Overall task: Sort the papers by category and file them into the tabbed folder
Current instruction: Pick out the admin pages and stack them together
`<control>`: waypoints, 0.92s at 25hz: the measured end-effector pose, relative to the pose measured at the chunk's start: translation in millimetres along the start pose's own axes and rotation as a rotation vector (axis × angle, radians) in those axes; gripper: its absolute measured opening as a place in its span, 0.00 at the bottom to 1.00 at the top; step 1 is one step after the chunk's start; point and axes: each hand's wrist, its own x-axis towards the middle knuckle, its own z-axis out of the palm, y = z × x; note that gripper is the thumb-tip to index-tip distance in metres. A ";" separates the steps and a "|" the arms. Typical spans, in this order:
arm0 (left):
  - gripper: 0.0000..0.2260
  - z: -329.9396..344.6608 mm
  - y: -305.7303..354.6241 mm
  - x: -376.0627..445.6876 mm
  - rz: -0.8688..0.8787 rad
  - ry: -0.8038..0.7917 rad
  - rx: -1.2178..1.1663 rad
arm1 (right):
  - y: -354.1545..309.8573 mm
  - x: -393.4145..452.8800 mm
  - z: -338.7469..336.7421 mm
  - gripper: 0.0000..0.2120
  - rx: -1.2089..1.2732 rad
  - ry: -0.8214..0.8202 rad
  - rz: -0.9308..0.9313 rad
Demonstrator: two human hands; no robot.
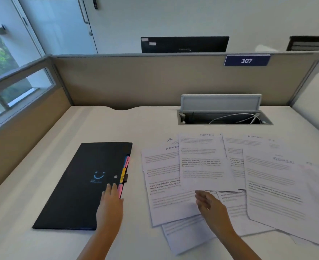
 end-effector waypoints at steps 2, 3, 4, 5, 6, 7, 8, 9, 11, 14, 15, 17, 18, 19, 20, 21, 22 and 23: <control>0.25 10.8 17.5 -7.5 0.097 -0.001 -0.057 | 12.0 -5.4 -8.6 0.13 -0.045 0.032 0.015; 0.25 17.5 28.4 -11.9 0.162 -0.024 -0.072 | 17.5 -9.3 -11.4 0.13 -0.061 0.052 0.022; 0.25 25.0 40.3 -17.8 0.219 -0.057 -0.102 | 22.5 -13.2 -14.5 0.12 -0.088 0.086 0.025; 0.24 34.8 50.7 -22.4 0.278 -0.080 -0.134 | 27.6 -16.1 -18.3 0.11 -0.121 0.140 0.018; 0.24 43.9 63.1 -28.2 0.335 -0.102 -0.154 | 32.5 -18.6 -24.3 0.10 -0.144 0.206 0.011; 0.23 50.8 74.6 -34.3 0.385 -0.114 -0.155 | 36.3 -19.9 -31.4 0.10 -0.150 0.272 0.010; 0.23 57.1 84.4 -39.5 0.429 -0.118 -0.156 | 39.8 -20.1 -40.4 0.10 -0.158 0.332 0.015; 0.22 62.6 94.4 -43.8 0.468 -0.126 -0.151 | 43.6 -19.9 -51.2 0.10 -0.176 0.389 0.026; 0.22 71.4 113.0 -49.9 0.509 -0.136 -0.173 | 54.2 -18.7 -74.8 0.13 -0.246 0.461 0.064; 0.21 79.8 140.0 -58.0 0.573 -0.148 -0.205 | 72.3 -15.1 -100.8 0.23 -0.432 0.398 0.113; 0.21 84.0 147.6 -58.9 0.608 -0.150 -0.194 | 79.0 -14.2 -106.1 0.29 -0.526 0.333 0.131; 0.21 95.7 158.6 -59.7 0.649 -0.178 -0.158 | 92.0 -11.1 -112.9 0.41 -0.708 0.203 0.177; 0.21 102.5 159.8 -59.4 0.659 -0.198 -0.126 | 95.6 -9.5 -113.7 0.46 -0.765 0.166 0.194; 0.21 109.2 158.2 -58.0 0.681 -0.199 -0.097 | 97.1 -8.0 -114.0 0.50 -0.795 0.158 0.197; 0.20 113.7 154.9 -57.2 0.710 -0.173 -0.075 | 97.7 -6.3 -113.3 0.53 -0.826 0.147 0.207; 0.19 118.0 151.1 -57.3 0.757 -0.136 -0.036 | 101.4 -4.4 -111.7 0.53 -0.872 0.138 0.214; 0.19 121.1 147.2 -58.3 0.772 -0.162 -0.002 | 104.9 -3.0 -108.7 0.49 -0.866 0.131 0.229; 0.18 123.9 143.0 -58.5 0.797 -0.200 0.027 | 106.9 -2.3 -104.1 0.44 -0.833 0.121 0.235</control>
